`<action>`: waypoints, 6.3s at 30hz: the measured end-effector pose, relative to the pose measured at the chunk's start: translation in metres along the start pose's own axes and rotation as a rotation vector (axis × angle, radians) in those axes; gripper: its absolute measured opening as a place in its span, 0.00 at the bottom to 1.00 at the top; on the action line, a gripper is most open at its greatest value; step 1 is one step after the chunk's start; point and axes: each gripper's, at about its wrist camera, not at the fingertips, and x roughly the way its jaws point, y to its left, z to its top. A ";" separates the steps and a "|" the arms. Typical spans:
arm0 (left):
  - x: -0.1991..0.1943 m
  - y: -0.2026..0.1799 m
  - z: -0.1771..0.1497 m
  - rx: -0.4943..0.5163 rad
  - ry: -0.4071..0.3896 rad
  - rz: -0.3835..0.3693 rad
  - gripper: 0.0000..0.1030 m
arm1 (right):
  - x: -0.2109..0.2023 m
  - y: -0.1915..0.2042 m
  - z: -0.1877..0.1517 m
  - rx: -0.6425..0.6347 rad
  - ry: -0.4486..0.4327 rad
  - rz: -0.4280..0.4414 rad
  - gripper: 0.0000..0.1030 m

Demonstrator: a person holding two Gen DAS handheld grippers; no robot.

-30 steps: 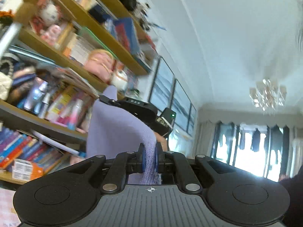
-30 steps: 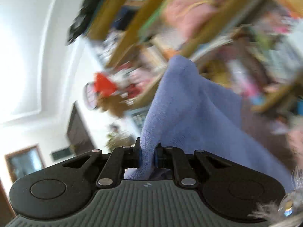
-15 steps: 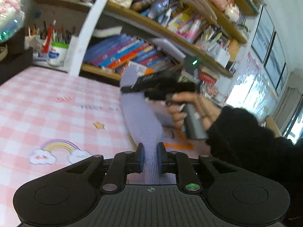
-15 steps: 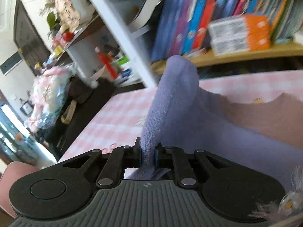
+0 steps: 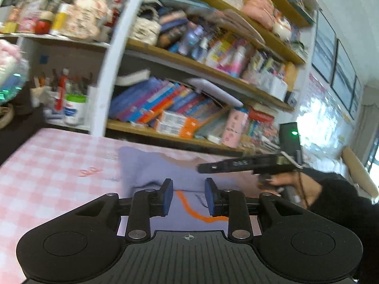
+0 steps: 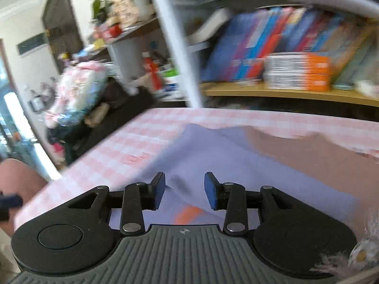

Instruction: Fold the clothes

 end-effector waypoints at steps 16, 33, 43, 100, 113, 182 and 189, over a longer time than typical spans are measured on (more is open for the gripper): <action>0.172 -0.127 -0.016 0.456 0.237 -0.017 0.44 | -0.087 -0.097 -0.061 0.131 -0.113 -0.229 0.38; 0.267 -0.191 -0.054 0.916 0.285 0.104 0.44 | -0.103 -0.107 -0.068 0.170 -0.149 -0.294 0.39; 0.258 -0.156 -0.016 0.781 0.197 0.189 0.06 | -0.100 -0.109 -0.071 0.182 -0.130 -0.300 0.38; 0.106 0.069 -0.011 -0.085 0.287 0.198 0.26 | -0.098 -0.096 -0.065 0.073 0.049 -0.439 0.05; 0.142 0.063 -0.002 -0.094 0.314 0.195 0.16 | -0.090 -0.134 -0.048 0.090 0.056 -0.501 0.07; 0.036 0.016 -0.049 -0.193 0.289 0.124 0.04 | -0.205 -0.038 -0.120 0.094 -0.055 -0.358 0.09; 0.032 0.016 -0.052 -0.192 0.281 0.122 0.04 | -0.199 -0.037 -0.139 0.096 0.013 -0.369 0.09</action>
